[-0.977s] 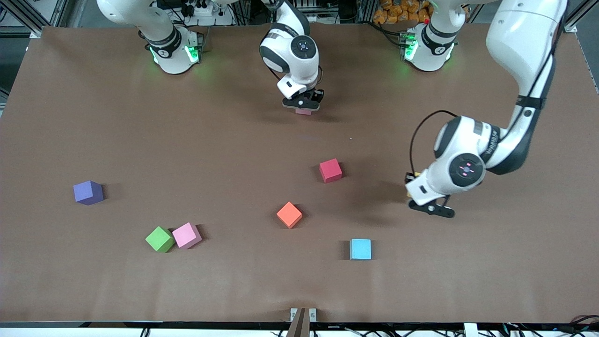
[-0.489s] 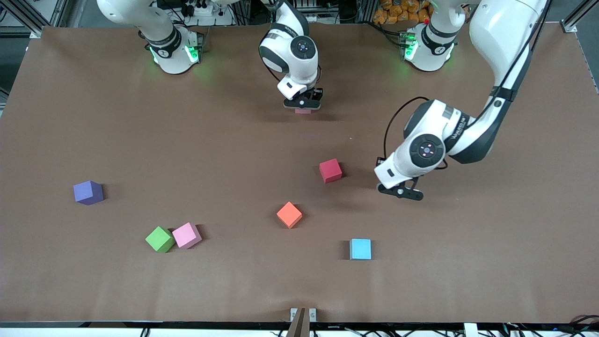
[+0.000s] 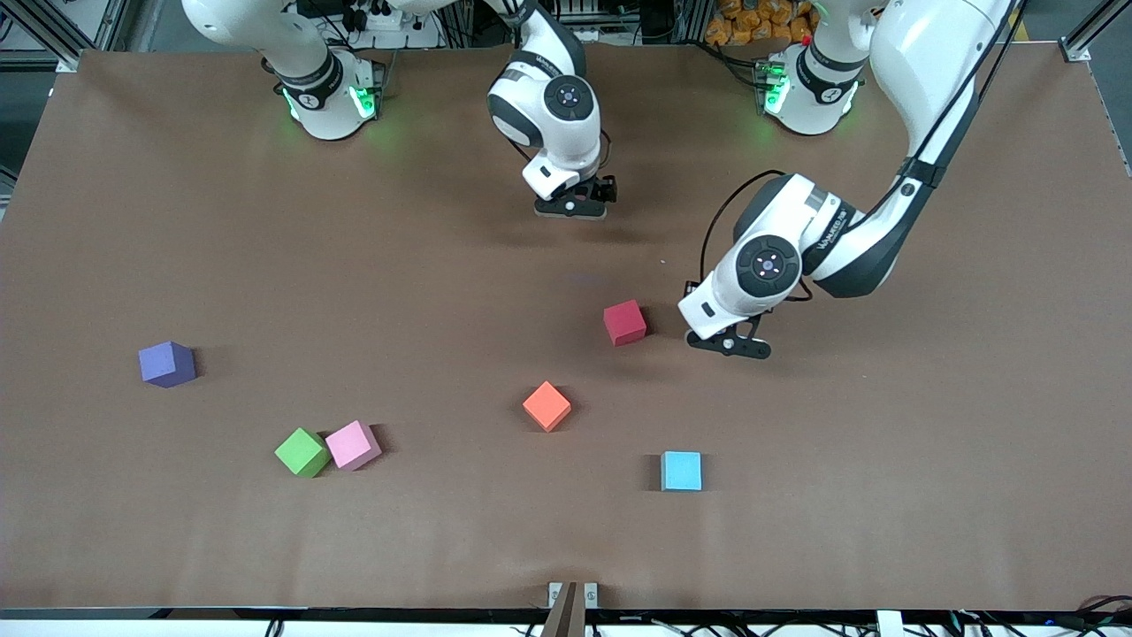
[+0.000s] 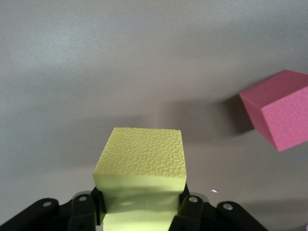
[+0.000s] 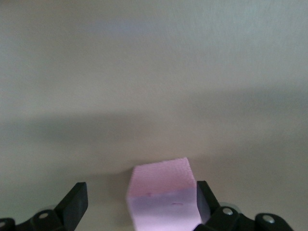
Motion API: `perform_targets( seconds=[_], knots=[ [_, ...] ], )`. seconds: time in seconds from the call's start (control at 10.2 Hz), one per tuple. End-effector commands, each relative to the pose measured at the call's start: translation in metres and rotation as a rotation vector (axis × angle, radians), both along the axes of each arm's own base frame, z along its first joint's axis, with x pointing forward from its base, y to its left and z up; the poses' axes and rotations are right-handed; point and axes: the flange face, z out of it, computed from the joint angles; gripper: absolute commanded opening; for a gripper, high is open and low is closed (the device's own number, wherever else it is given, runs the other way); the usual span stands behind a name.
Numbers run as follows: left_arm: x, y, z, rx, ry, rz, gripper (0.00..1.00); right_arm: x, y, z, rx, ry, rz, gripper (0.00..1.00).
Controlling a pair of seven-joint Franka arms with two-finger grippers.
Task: Arrange blocks into number 1
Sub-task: 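Carry the yellow block to the pink block while the right gripper withdraws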
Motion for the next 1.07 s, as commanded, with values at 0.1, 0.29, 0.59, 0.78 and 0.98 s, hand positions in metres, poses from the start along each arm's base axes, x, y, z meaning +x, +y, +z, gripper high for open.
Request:
perform_targets(
  seconds=[0.1,0.29,0.59,0.78,0.98],
  knots=[
    [-0.019,-0.018,0.011,0.007,-0.005,0.035,0.00,0.088,-0.016,0.079,-0.019,0.058,-0.107,1.00],
    [-0.027,-0.032,0.010,-0.003,0.008,0.063,0.00,0.137,-0.049,0.104,-0.033,0.063,-0.169,1.00],
    [-0.045,-0.068,0.013,-0.013,0.008,0.097,0.00,0.220,-0.131,0.119,-0.080,-0.011,-0.234,1.00],
    [-0.059,-0.096,0.009,-0.010,0.010,0.121,0.00,0.266,-0.190,0.130,-0.056,-0.026,-0.171,1.00],
    [-0.078,-0.123,0.008,-0.003,0.005,0.138,0.00,0.299,-0.243,0.138,-0.042,-0.042,-0.119,1.00]
  ],
)
